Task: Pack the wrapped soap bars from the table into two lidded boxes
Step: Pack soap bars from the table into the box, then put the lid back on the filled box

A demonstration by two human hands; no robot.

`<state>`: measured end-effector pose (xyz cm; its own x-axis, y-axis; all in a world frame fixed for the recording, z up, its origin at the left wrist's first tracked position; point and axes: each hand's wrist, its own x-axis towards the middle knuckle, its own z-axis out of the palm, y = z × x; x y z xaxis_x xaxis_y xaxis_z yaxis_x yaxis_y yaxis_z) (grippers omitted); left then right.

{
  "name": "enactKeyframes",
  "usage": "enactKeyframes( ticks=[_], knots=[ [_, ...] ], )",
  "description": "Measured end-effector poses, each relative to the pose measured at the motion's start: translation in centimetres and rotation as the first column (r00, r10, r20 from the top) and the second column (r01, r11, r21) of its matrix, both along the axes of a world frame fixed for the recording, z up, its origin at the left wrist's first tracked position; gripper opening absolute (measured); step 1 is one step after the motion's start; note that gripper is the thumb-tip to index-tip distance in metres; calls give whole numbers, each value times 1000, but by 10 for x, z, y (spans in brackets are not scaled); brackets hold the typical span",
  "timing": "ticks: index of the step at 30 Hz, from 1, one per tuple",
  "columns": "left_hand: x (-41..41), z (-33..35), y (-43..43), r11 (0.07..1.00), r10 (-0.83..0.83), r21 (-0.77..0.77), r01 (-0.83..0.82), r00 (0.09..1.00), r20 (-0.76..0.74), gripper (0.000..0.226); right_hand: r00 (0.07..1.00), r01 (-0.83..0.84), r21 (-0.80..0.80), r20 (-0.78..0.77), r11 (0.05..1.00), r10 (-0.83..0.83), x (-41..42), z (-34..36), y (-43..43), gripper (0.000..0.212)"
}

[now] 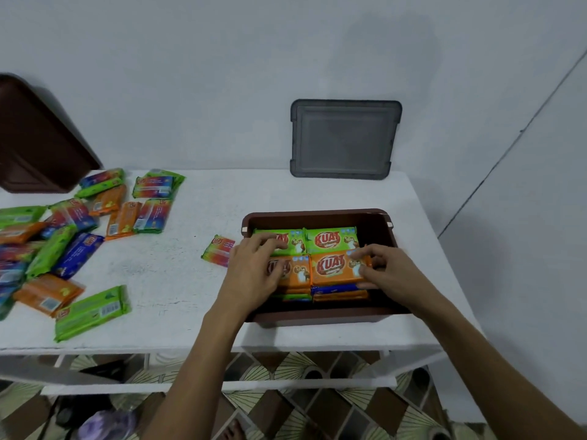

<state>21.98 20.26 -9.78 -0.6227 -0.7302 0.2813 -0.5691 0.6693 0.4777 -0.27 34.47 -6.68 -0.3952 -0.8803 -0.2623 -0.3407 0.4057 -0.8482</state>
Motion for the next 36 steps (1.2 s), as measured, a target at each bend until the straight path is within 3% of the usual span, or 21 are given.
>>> enactKeyframes(
  ticks=[3, 7, 13, 19, 24, 27, 31, 36],
  knots=[
    [0, -1, 0, 1000, 1, -8, -1, 1000, 17, 29, 970, -56, 21, -234, 998, 59, 5, -11, -5, 25],
    [-1, -1, -3, 1000, 0, -5, 0, 999, 44, 29, 836, -94, 136, -528, 986, 153, 10, -15, -13, 33],
    [-4, 0, -20, 997, -71, 23, 70, 997, 40, 30, 798, -80, 234, -568, 969, 203, 7, -7, -19, 41],
    [-32, 18, -61, 982, -154, 101, 161, 985, -74, 25, 788, -21, -12, -615, 1000, 10, -16, 22, -59, 36],
    [-82, 39, -113, 976, -97, 181, 120, 987, -131, 34, 836, 108, -175, -517, 979, -185, -60, 45, -105, 29],
    [-124, 43, -159, 975, -39, 216, 55, 996, -80, 41, 865, 200, -227, -415, 953, -281, -106, 45, -139, 30],
    [-177, 34, -216, 950, 50, 308, -50, 999, 8, 50, 903, 365, -176, -172, 914, -393, -174, 32, -183, 45],
    [-219, 9, -272, 831, 178, 529, -171, 983, 39, 64, 871, 488, -34, 92, 872, -483, -236, 12, -226, 57]
  ],
)
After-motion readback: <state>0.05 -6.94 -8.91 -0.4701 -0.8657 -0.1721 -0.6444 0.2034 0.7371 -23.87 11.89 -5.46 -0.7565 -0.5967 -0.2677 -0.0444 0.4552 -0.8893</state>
